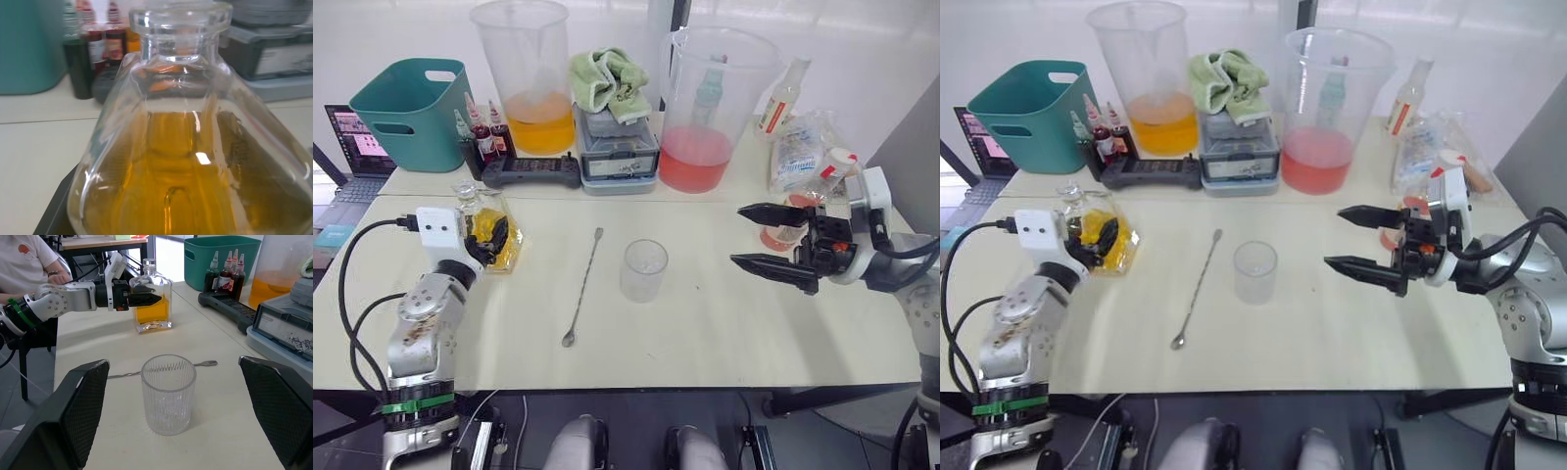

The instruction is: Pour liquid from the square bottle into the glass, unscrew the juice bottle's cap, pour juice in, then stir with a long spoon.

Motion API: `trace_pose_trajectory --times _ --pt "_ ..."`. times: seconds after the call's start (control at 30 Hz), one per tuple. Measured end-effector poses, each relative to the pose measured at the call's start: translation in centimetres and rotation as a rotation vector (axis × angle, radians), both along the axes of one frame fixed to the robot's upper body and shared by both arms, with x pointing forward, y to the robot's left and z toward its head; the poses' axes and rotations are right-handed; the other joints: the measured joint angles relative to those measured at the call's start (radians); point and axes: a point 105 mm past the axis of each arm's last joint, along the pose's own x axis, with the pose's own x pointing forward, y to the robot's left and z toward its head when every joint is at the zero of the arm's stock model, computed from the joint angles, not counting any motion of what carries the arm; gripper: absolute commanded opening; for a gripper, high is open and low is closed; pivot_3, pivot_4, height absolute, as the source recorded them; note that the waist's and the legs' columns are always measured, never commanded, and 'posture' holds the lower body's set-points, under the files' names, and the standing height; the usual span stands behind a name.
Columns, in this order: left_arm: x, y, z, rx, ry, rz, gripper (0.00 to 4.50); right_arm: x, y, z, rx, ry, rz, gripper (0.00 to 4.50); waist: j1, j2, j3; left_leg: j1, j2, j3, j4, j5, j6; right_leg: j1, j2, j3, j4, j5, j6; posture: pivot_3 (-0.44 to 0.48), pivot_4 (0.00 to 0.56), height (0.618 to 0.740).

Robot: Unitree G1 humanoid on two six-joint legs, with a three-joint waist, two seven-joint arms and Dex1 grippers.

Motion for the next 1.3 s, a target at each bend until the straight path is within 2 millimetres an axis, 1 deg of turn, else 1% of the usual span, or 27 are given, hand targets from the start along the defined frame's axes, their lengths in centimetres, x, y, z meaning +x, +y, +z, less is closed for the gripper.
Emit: trace_pose_trajectory --times 0.07,0.13,0.2,0.27,0.33,0.4,0.47,0.53,0.6,0.7,0.8,0.9,1.07,1.2,1.3 --pt "-1.5 -0.9 1.0 0.051 0.002 -0.168 2.82 0.0 0.0 -0.1 -0.012 0.018 0.003 4.50 -0.007 -0.001 0.000 -0.001 0.000 0.000 0.000 0.000 0.000 -0.001 0.000 0.000 0.000 0.000 0.000 0.000 0.150 0.739" --pt "-3.3 -2.5 2.2 0.109 -0.005 -0.361 2.82 -0.1 0.0 -0.3 -0.022 0.040 0.005 4.50 -0.009 -0.001 0.000 -0.001 0.000 0.000 0.000 0.000 0.000 -0.001 0.000 0.000 -0.001 0.000 0.000 0.000 0.150 0.739" --pt "-4.9 -4.8 3.2 0.174 -0.022 -0.551 2.82 -0.1 0.2 -0.4 -0.027 0.049 0.016 4.50 -0.008 0.000 0.001 -0.001 0.000 0.000 0.000 -0.002 -0.003 0.000 0.000 0.000 -0.002 0.000 0.000 0.000 0.150 0.739" --pt "-6.7 -7.3 3.8 0.213 -0.022 -0.741 2.82 -0.2 0.3 -0.5 -0.031 0.054 0.028 4.50 -0.008 0.000 0.001 -0.001 0.000 0.000 0.000 -0.004 -0.007 0.000 0.000 0.000 -0.002 0.000 0.000 0.000 0.150 0.739" --pt "-7.9 -9.0 3.7 0.226 -0.002 -0.874 2.82 -0.2 0.2 -0.5 -0.033 0.053 0.024 4.50 -0.011 0.000 0.001 -0.001 0.000 0.000 0.000 -0.003 -0.007 0.000 0.001 0.000 -0.002 0.000 0.000 0.000 0.150 0.739" --pt "-8.9 -10.5 3.2 0.245 0.041 -1.007 2.82 -0.2 0.0 -0.7 -0.035 0.055 0.011 4.50 -0.013 0.000 0.001 -0.001 0.001 0.000 0.000 0.001 -0.002 0.000 0.003 0.000 -0.001 0.000 0.000 0.000 0.150 0.739" --pt "-9.3 -12.0 2.8 0.261 0.056 -1.113 2.82 -0.3 -0.3 -1.0 -0.040 0.062 -0.011 4.50 -0.010 0.000 0.001 -0.001 0.001 0.000 0.000 0.002 -0.003 0.000 0.003 0.000 -0.001 0.000 0.000 0.000 0.150 0.739" --pt "-9.3 -13.5 2.9 0.269 0.037 -1.190 2.82 -0.5 -0.5 -1.0 -0.044 0.056 -0.028 4.50 -0.005 0.001 0.001 -0.001 0.001 0.000 0.001 0.002 -0.003 0.001 0.004 0.001 -0.001 0.000 0.000 0.000 0.150 0.739" --pt "-8.9 -15.1 2.9 0.260 0.002 -1.247 2.82 -0.5 -0.7 -0.8 -0.044 0.041 -0.053 4.50 -0.002 0.000 0.001 -0.001 0.000 0.001 0.001 0.002 -0.002 0.001 0.004 0.001 -0.001 0.000 0.000 0.000 0.150 0.739" --pt "-8.0 -16.5 2.6 0.262 -0.028 -1.291 2.82 -0.4 -1.0 -0.3 -0.041 0.016 -0.086 4.50 0.001 0.000 0.001 -0.001 0.000 0.001 0.002 0.003 -0.002 0.001 0.004 0.001 -0.001 0.000 0.000 0.000 0.150 0.739" --pt "-7.0 -17.5 1.6 0.258 -0.024 -1.308 2.82 -0.8 -1.6 -0.1 -0.065 0.003 -0.116 4.50 0.002 0.001 0.001 -0.001 0.000 0.001 0.001 0.002 -0.001 0.001 0.004 0.001 -0.001 0.000 0.000 0.000 0.150 0.739" --pt "-6.2 -18.5 0.1 0.239 -0.012 -1.302 2.82 -1.1 -1.9 0.4 -0.074 -0.016 -0.136 4.50 0.003 0.001 0.001 -0.001 0.000 0.001 0.002 0.002 0.000 0.001 0.004 0.001 -0.001 0.000 0.000 0.000 0.150 0.739" --pt "-6.3 -19.0 -1.6 0.293 -0.002 -1.329 2.82 -1.4 -2.2 0.7 -0.074 -0.019 -0.172 4.50 0.002 0.001 0.001 -0.001 0.001 0.001 0.002 0.002 0.000 0.001 0.004 0.001 -0.001 0.000 0.000 0.000 0.150 0.739" --pt "-6.6 -19.2 -3.8 0.305 0.044 -1.355 2.82 -1.7 -1.9 0.9 -0.080 -0.023 -0.169 4.50 0.003 0.001 0.001 -0.001 0.001 0.000 0.003 0.001 0.000 0.001 0.004 0.001 -0.001 0.000 0.000 0.000 0.150 0.739" --pt "-6.7 -19.1 -3.9 0.315 0.036 -1.369 2.82 -1.8 -1.9 1.0 -0.084 -0.016 -0.169 4.50 0.004 0.001 0.001 -0.001 0.001 0.000 0.004 0.001 0.001 0.001 0.003 0.002 -0.001 0.000 0.000 0.000 0.150 0.739"
